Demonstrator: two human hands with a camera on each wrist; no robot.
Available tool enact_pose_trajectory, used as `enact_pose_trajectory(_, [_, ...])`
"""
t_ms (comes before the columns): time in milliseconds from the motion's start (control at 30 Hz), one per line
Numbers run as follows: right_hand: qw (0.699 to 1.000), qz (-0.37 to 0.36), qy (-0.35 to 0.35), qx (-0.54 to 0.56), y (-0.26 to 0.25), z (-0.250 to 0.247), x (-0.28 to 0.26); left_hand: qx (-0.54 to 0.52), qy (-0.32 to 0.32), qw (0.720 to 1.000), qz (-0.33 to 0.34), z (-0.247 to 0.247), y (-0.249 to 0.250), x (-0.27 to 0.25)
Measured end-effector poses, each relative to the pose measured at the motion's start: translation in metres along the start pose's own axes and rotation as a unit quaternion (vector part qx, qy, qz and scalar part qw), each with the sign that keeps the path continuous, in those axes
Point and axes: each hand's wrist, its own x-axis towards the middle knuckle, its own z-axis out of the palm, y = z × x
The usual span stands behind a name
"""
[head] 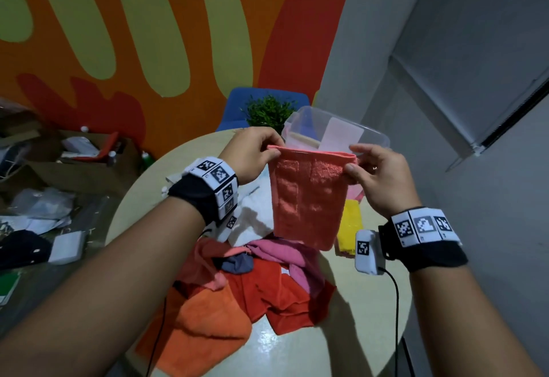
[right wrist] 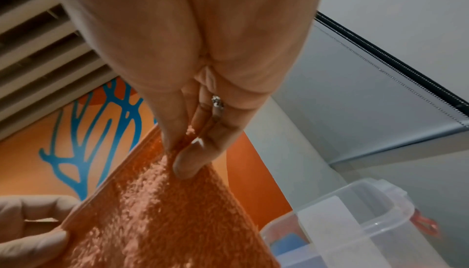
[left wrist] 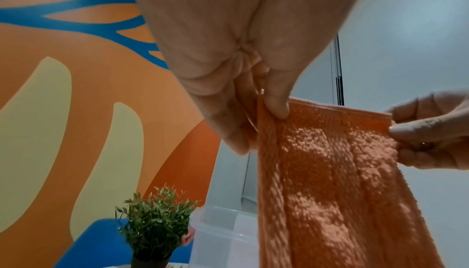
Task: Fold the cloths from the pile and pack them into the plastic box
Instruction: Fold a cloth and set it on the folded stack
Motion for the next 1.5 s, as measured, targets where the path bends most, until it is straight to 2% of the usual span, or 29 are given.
enact_pose_trajectory(67, [0.999,-0.001,0.004,-0.053,0.004,0.002,0.007,-0.001,0.013,1.000,-0.018,0.004,0.001,0.005])
enact_pose_trajectory(167, [0.996,-0.022,0.047,-0.069,0.001,-0.001,0.014,-0.020,0.066,0.998,-0.015,-0.001,0.007,0.011])
enact_pose_trajectory(233, [0.996,-0.039,0.073,-0.034,-0.008,-0.005,0.013,-0.057,0.091,0.994,0.003,-0.010,0.014,0.010])
enact_pose_trajectory(333, [0.993,-0.031,0.067,0.090,-0.021,-0.008,0.001,-0.141,0.062,0.988,0.032,-0.023,0.023,-0.002])
enact_pose_trajectory(433, [0.989,0.006,-0.007,0.151,-0.009,-0.001,-0.019,-0.169,-0.025,0.985,0.006,-0.022,0.015,-0.022])
enact_pose_trajectory(533, [0.981,0.066,-0.127,0.132,0.019,0.019,-0.046,-0.097,-0.195,0.975,-0.042,-0.001,-0.004,-0.046])
enact_pose_trajectory(600, [0.963,0.129,-0.213,0.107,0.038,0.036,-0.069,-0.040,-0.307,0.948,-0.071,0.022,-0.017,-0.068])
enact_pose_trajectory(667, [0.940,0.180,-0.280,0.074,0.057,0.051,-0.090,-0.042,-0.388,0.914,-0.106,0.045,-0.031,-0.090])
enact_pose_trajectory(733, [0.920,0.216,-0.323,0.052,0.078,0.060,-0.106,-0.072,-0.440,0.885,-0.133,0.062,-0.042,-0.109])
enact_pose_trajectory(800, [0.908,0.245,-0.337,0.044,0.093,0.065,-0.115,-0.088,-0.460,0.872,-0.147,0.070,-0.048,-0.119])
enact_pose_trajectory(867, [0.905,0.266,-0.331,0.036,0.106,0.066,-0.116,-0.123,-0.445,0.871,-0.169,0.075,-0.057,-0.119])
enact_pose_trajectory(900, [0.910,0.269,-0.315,0.029,0.114,0.067,-0.114,-0.144,-0.414,0.880,-0.182,0.078,-0.062,-0.117])
enact_pose_trajectory(1000, [0.937,0.257,-0.235,-0.008,0.146,0.075,-0.100,-0.160,-0.247,0.930,-0.221,0.092,-0.087,-0.111])
enact_pose_trajectory(1033, [0.944,0.256,-0.210,-0.021,0.156,0.080,-0.096,-0.178,-0.207,0.929,-0.251,0.098,-0.094,-0.111])
enact_pose_trajectory(1067, [0.948,0.255,-0.189,-0.034,0.164,0.086,-0.092,-0.215,-0.190,0.913,-0.291,0.106,-0.099,-0.113])
enact_pose_trajectory(1133, [0.954,0.245,-0.163,-0.064,0.174,0.098,-0.086,-0.288,-0.194,0.860,-0.374,0.125,-0.106,-0.121])
enact_pose_trajectory(1167, [0.955,0.236,-0.159,-0.080,0.176,0.103,-0.084,-0.297,-0.196,0.842,-0.404,0.135,-0.110,-0.125])
enact_pose_trajectory(1200, [0.957,0.228,-0.157,-0.091,0.176,0.107,-0.083,-0.288,-0.195,0.840,-0.417,0.142,-0.115,-0.128])
enact_pose_trajectory(1333, [0.956,0.238,-0.155,-0.079,0.183,0.113,-0.079,-0.243,-0.208,0.875,-0.362,0.155,-0.125,-0.131])
enact_pose_trajectory(1500, [0.956,0.275,-0.105,-0.017,0.181,0.115,-0.071,-0.240,-0.160,0.876,-0.386,0.161,-0.125,-0.129])
